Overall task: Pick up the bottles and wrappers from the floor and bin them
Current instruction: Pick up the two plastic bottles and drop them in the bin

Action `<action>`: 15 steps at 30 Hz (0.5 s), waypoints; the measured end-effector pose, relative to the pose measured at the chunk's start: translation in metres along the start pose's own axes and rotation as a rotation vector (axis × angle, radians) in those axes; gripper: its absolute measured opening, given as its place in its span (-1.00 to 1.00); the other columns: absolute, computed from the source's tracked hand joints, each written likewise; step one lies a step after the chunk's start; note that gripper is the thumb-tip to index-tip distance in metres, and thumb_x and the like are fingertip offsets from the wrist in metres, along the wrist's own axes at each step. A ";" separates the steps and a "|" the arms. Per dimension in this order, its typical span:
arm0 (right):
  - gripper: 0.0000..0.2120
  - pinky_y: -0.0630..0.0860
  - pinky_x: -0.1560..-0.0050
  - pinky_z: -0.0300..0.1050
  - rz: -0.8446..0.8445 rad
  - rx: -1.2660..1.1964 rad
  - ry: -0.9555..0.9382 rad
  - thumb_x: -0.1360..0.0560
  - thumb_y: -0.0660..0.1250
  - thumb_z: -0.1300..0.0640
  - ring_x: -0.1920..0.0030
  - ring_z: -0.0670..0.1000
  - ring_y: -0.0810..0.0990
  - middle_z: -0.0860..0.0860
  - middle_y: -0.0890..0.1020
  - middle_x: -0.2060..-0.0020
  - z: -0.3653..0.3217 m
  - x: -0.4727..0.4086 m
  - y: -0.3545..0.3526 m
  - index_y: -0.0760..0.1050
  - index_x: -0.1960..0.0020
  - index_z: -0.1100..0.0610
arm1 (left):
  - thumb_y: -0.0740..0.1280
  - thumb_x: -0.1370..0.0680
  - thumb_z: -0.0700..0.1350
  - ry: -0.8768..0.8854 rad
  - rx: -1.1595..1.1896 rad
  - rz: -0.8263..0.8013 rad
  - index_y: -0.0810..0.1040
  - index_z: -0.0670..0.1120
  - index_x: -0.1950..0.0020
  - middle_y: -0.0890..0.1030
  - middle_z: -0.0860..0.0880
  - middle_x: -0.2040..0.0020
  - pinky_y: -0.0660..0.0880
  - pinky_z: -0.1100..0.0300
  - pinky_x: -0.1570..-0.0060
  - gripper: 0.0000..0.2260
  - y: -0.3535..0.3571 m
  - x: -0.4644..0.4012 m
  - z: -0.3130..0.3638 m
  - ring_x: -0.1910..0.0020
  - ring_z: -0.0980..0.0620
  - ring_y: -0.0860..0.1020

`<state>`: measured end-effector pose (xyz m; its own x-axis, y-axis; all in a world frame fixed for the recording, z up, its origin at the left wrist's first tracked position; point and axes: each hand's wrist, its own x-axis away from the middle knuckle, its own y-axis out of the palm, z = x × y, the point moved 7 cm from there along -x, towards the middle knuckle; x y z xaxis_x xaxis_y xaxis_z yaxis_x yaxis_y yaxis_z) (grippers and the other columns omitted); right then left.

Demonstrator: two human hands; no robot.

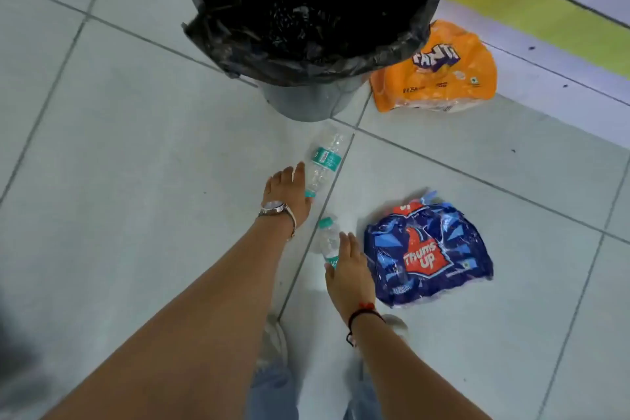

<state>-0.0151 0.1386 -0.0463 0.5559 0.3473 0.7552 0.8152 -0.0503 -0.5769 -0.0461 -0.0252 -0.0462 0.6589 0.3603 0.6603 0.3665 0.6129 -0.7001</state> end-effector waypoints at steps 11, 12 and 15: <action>-0.31 0.33 -0.38 0.02 0.032 -0.019 0.067 -0.49 0.30 0.20 -0.41 0.13 0.28 0.12 0.24 -0.45 0.028 -0.032 0.036 -0.01 -0.47 0.11 | 0.33 -0.51 -0.12 -0.091 0.090 -0.050 -0.12 -0.13 -0.48 0.24 -0.27 -0.39 0.34 -0.10 -0.29 -0.27 0.050 -0.042 0.010 -0.32 -0.24 0.31; -0.32 0.35 -0.37 0.02 0.023 -0.030 0.071 -0.49 0.29 0.20 -0.40 0.13 0.30 0.12 0.26 -0.44 0.029 -0.033 0.037 -0.01 -0.47 0.11 | 0.33 -0.52 -0.14 -0.103 0.102 -0.042 -0.13 -0.12 -0.48 0.25 -0.28 -0.38 0.36 -0.11 -0.27 -0.26 0.049 -0.046 0.010 -0.31 -0.24 0.32; -0.33 0.39 -0.33 0.02 0.013 -0.056 0.082 -0.51 0.28 0.19 -0.36 0.12 0.35 0.12 0.28 -0.42 0.030 -0.037 0.035 -0.03 -0.48 0.11 | 0.30 -0.53 -0.18 -0.139 0.176 -0.042 -0.15 -0.08 -0.49 0.31 -0.30 -0.33 0.39 -0.14 -0.25 -0.28 0.048 -0.057 0.005 -0.26 -0.25 0.39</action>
<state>-0.0123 0.1518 -0.1036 0.5759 0.2683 0.7723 0.8146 -0.1077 -0.5700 -0.0696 -0.0125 -0.1160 0.5440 0.4177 0.7277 0.2640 0.7381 -0.6209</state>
